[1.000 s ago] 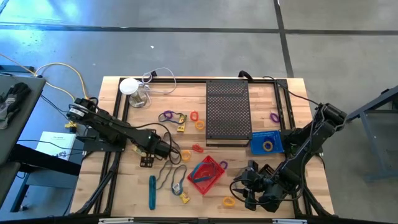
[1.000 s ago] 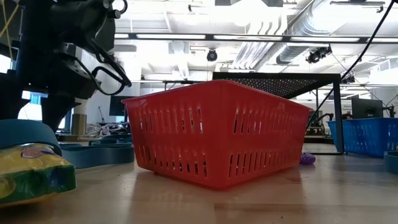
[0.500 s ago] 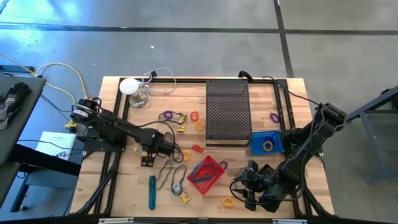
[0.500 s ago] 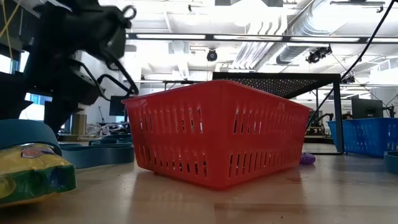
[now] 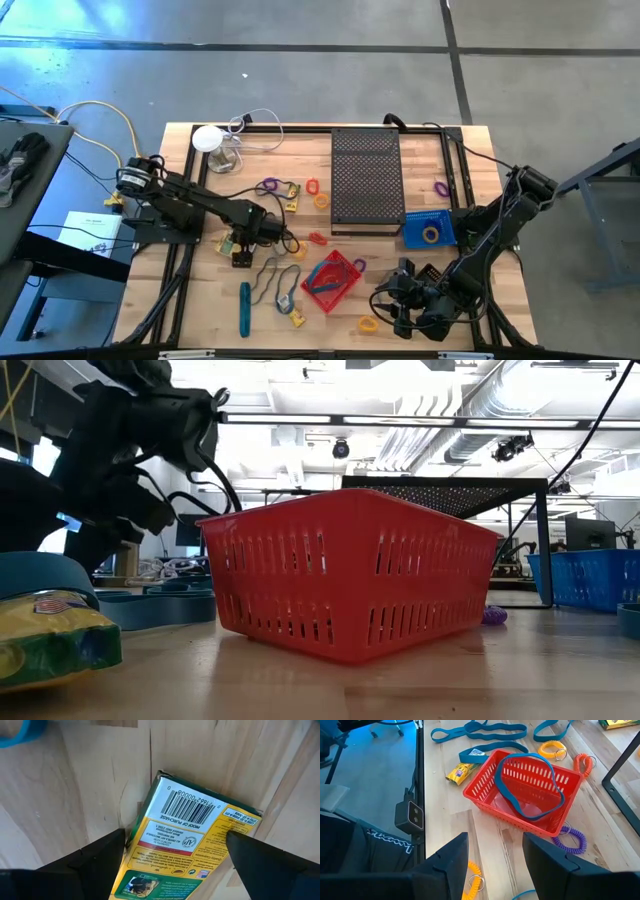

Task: Pick & Place Office Desk Supplies
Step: Put the big crayon box into the black basket

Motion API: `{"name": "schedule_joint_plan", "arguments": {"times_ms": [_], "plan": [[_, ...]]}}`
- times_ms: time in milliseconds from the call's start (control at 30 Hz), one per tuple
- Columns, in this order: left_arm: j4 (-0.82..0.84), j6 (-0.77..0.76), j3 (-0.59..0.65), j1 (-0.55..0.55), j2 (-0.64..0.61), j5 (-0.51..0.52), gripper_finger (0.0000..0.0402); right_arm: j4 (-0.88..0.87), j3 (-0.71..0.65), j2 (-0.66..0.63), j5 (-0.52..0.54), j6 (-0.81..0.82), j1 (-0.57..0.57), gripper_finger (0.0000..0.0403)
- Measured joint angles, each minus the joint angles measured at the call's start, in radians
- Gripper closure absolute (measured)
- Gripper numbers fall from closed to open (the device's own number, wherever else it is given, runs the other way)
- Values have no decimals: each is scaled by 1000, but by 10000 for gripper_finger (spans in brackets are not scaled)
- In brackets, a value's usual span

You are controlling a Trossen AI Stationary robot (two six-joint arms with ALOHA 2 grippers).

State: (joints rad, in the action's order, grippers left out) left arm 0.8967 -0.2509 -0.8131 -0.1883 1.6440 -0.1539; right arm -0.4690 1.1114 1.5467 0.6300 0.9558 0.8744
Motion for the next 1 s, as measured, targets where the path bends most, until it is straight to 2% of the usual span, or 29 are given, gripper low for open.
{"name": "schedule_joint_plan", "arguments": {"times_ms": [200, 533, 667, 1000], "plan": [[-5, -30, 0, -28, 0, 17, 65, 0, 0, 0, 0, 0, 0, 227], [3, -35, -1, -43, -1, 32, 155, 0, 0, 0, 21, -15, 0, 227], [16, -36, -1, -43, -1, 34, 179, 1, 0, 0, 26, -19, 0, 227], [32, -39, -3, -43, -6, 32, 188, 1, 0, 0, 26, -19, 0, 227]]}}
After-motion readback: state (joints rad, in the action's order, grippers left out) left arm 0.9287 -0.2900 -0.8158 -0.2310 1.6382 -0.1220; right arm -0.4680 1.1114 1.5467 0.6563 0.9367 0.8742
